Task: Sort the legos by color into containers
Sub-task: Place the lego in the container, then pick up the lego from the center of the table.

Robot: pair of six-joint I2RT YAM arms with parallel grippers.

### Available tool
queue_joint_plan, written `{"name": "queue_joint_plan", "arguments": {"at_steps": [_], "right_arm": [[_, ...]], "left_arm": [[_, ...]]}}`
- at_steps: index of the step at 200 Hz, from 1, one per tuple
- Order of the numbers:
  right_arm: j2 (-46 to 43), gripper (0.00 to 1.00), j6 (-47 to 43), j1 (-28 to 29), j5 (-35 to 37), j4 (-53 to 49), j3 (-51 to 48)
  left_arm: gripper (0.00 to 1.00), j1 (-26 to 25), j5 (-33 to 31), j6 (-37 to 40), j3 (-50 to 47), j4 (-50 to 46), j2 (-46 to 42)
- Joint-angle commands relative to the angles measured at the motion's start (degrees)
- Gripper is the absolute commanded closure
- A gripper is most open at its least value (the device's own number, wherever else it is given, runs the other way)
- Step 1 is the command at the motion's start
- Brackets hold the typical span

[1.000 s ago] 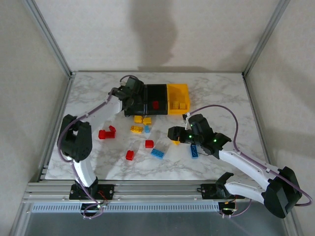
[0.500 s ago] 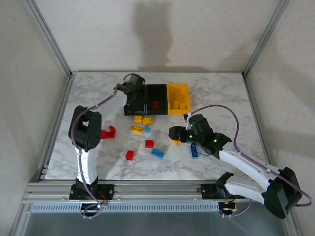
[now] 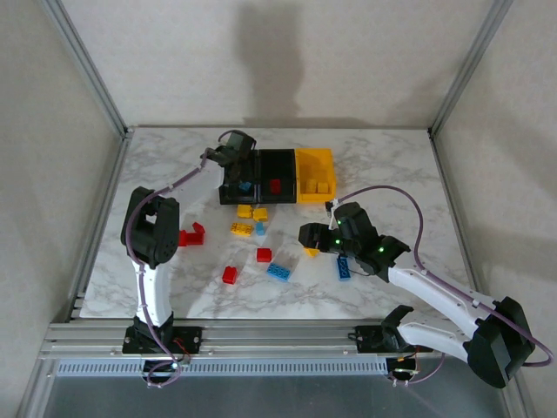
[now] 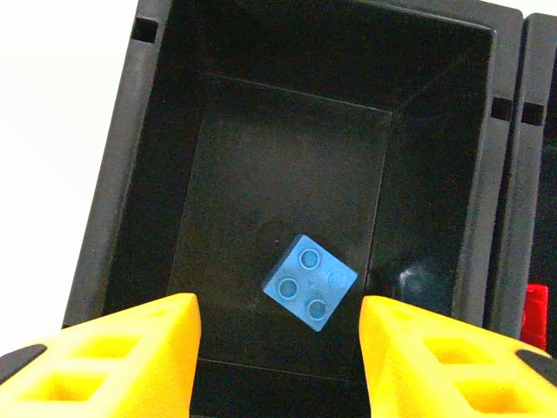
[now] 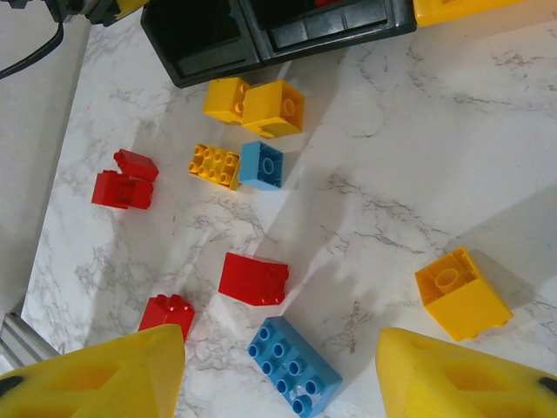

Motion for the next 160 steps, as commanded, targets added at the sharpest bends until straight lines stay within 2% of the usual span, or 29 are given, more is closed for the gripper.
{"name": "queue_joint_plan", "arguments": {"at_steps": [1,66,110,160], "right_arm": [[-1.0,0.40,-0.2,0.5,1.6,-2.1,1.7],[-1.3,0.35,-0.3,0.5,4.7,-5.4,3.2],[-0.8,0.34,-0.1,0.6,4.3,-5.9,3.8],[-0.5,0.35,-1.6,2.0,2.3,-4.9,3.2]], "left_arm": [[0.49,0.0,1.5,-0.4,-0.9,-1.6,-5.0],[0.43,-3.2,5.9,-2.7,-15.6,1.9,-22.1],[0.41,-4.7,8.2,-5.1,-28.4,3.4,-35.3],[0.38,-9.0,10.3,-7.5,-37.6,2.1,-44.5]]}}
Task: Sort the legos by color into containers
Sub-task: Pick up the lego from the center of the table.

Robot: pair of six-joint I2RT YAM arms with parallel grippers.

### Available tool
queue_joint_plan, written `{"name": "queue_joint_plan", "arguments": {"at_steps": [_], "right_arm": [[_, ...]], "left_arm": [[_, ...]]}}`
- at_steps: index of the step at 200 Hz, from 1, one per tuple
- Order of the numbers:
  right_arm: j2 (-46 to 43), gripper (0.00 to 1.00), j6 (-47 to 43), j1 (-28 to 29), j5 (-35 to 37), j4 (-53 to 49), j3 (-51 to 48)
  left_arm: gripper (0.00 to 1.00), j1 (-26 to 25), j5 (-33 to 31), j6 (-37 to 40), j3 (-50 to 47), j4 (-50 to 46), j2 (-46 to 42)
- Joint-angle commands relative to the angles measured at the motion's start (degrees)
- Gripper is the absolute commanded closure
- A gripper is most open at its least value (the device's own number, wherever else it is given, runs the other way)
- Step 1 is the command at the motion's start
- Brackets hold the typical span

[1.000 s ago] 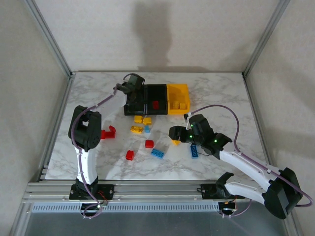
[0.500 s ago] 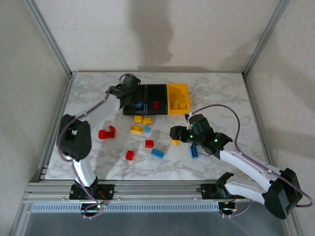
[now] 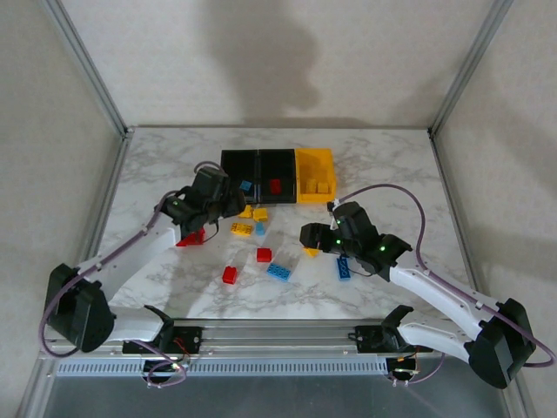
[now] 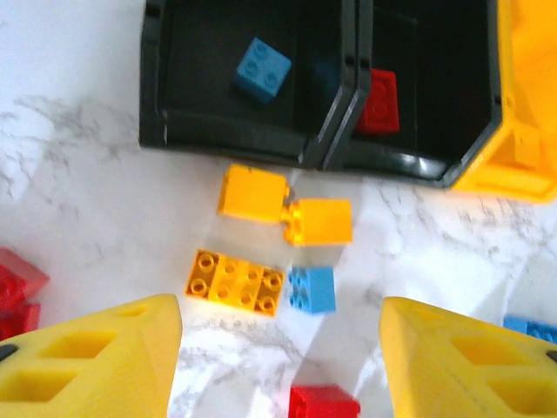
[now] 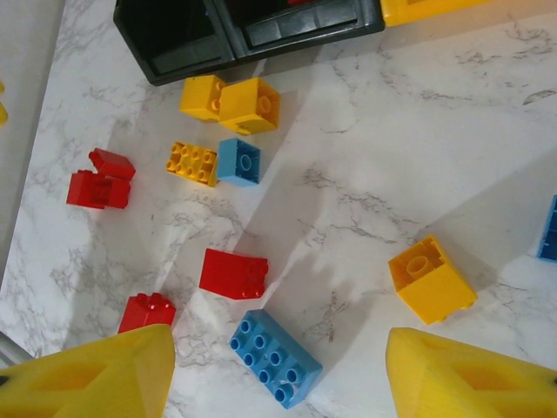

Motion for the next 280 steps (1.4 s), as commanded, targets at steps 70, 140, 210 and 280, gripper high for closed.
{"name": "queue_joint_plan", "arguments": {"at_steps": [70,140,210,280], "right_arm": [[-1.2,0.34,-3.6,5.3,-3.7,2.9,-6.4],[-3.4,0.35,-2.3,6.4,-0.6,1.7,-8.2],[-4.0,0.36,-2.0,6.4,-0.2,2.0,-9.4],[-4.9,0.36,-1.7,6.4,0.3,2.1,-10.5]], "left_arm": [[0.27,-11.4,0.5,-10.8,-13.7,6.2,-3.0],[0.23,-19.1,-3.1,-12.3,-8.8,6.2,9.5],[0.33,-21.1,-6.1,-12.5,-4.9,5.6,19.5],[0.74,-21.1,-10.4,-10.2,-0.7,1.9,19.9]]}}
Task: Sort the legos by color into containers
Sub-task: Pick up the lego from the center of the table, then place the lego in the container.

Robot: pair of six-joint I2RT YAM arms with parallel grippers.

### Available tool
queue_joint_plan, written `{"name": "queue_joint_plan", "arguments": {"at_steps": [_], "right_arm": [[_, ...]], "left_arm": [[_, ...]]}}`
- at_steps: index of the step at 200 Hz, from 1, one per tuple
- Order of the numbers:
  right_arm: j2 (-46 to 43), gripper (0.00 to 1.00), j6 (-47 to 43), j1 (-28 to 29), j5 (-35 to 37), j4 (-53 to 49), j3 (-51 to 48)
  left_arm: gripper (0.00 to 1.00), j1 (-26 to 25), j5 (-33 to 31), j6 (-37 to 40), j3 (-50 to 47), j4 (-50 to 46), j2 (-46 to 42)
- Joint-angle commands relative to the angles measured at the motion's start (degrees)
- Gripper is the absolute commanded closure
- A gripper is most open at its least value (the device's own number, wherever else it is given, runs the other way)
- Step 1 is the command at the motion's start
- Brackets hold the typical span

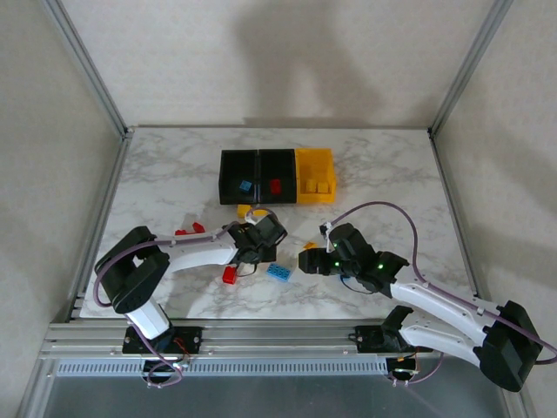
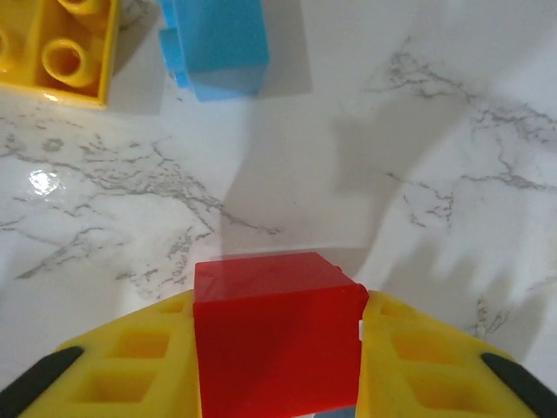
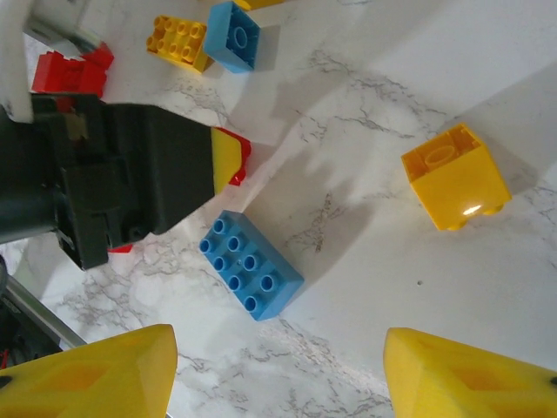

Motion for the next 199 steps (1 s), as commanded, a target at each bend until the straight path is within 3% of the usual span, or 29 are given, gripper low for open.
{"name": "queue_joint_plan", "arguments": {"at_steps": [1,33,89,169,199], "right_arm": [[-0.7,0.36,0.5,0.5,1.6,0.1,-0.8],[-1.5,0.36,0.8,0.4,1.8,0.4,0.3],[-2.7,0.36,3.2,-0.3,4.0,1.3,3.1],[0.8,0.35,1.8,-9.8,2.6,2.0,7.8],[2.3,0.36,2.7,-10.3,1.8,3.6,7.9]], "left_arm": [[0.74,-0.4,-4.0,1.2,2.8,-3.8,-1.1],[0.76,0.2,-6.9,3.2,6.5,-7.0,-2.7],[0.75,3.3,-5.8,6.9,15.7,-8.5,-0.7],[0.74,9.4,-4.3,11.0,34.1,-11.0,10.3],[0.74,11.3,-3.0,10.8,40.0,-11.2,15.6]]}}
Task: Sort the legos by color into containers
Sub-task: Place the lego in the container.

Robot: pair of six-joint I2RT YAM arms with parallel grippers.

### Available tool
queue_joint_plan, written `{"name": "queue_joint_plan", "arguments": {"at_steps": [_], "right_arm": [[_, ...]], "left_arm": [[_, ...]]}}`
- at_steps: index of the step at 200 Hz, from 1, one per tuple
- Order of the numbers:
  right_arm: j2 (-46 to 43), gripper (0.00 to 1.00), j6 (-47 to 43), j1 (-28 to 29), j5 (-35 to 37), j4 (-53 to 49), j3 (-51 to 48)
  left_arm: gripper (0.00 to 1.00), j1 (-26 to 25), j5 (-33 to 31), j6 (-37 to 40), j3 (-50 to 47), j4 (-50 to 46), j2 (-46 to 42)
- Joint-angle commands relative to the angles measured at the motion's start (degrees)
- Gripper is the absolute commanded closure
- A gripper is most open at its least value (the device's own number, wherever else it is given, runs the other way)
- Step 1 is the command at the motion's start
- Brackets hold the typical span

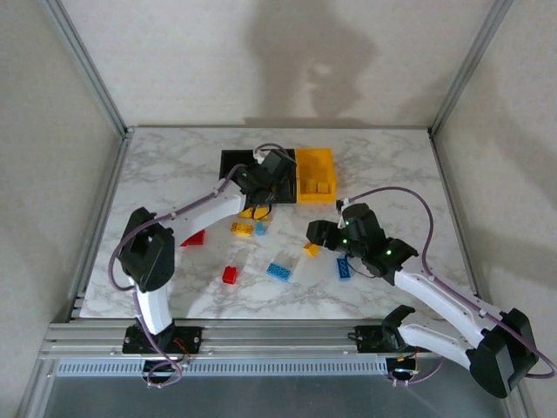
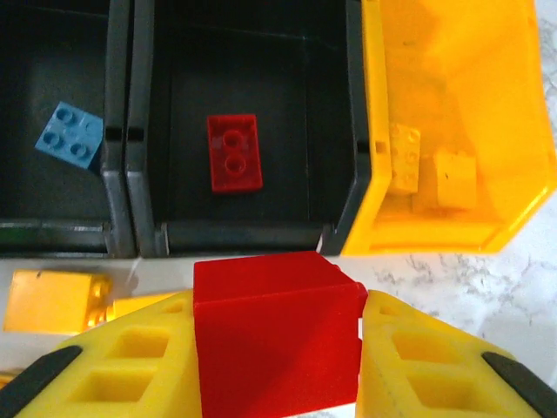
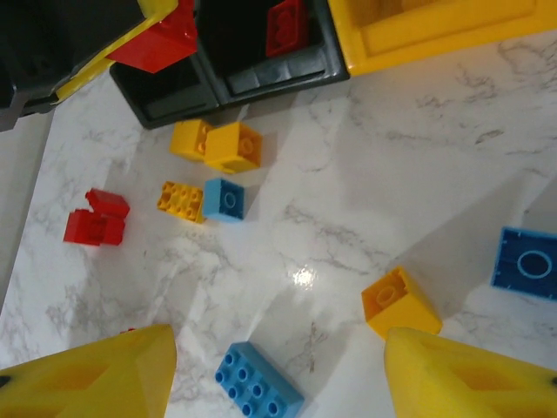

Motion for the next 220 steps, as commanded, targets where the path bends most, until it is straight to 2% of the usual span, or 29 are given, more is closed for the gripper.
{"name": "queue_joint_plan", "arguments": {"at_steps": [1,27,84,145,182,220], "right_arm": [[1.0,0.36,0.8,-0.4,-0.6,1.7,1.4],[0.5,0.36,1.1,-0.4,-0.4,1.4,0.9],[-0.5,0.36,1.2,-0.5,0.1,0.6,0.1],[-2.9,0.36,1.0,-0.8,1.8,-1.2,-0.3],[-3.9,0.36,0.9,-1.0,2.3,-1.9,-0.9],[-4.8,0.36,1.1,-1.0,2.6,-2.4,-1.7]], "left_arm": [[0.74,1.5,1.0,1.6,4.8,-2.4,4.0],[0.73,2.7,0.1,1.5,10.3,-3.8,9.1],[0.69,4.4,2.7,0.8,20.9,-5.9,18.8],[0.68,4.8,3.4,-0.6,22.3,-5.6,22.3],[0.60,4.8,4.1,-1.0,21.6,-4.6,22.9],[0.47,4.8,4.0,-1.1,21.4,-4.4,21.8]]}}
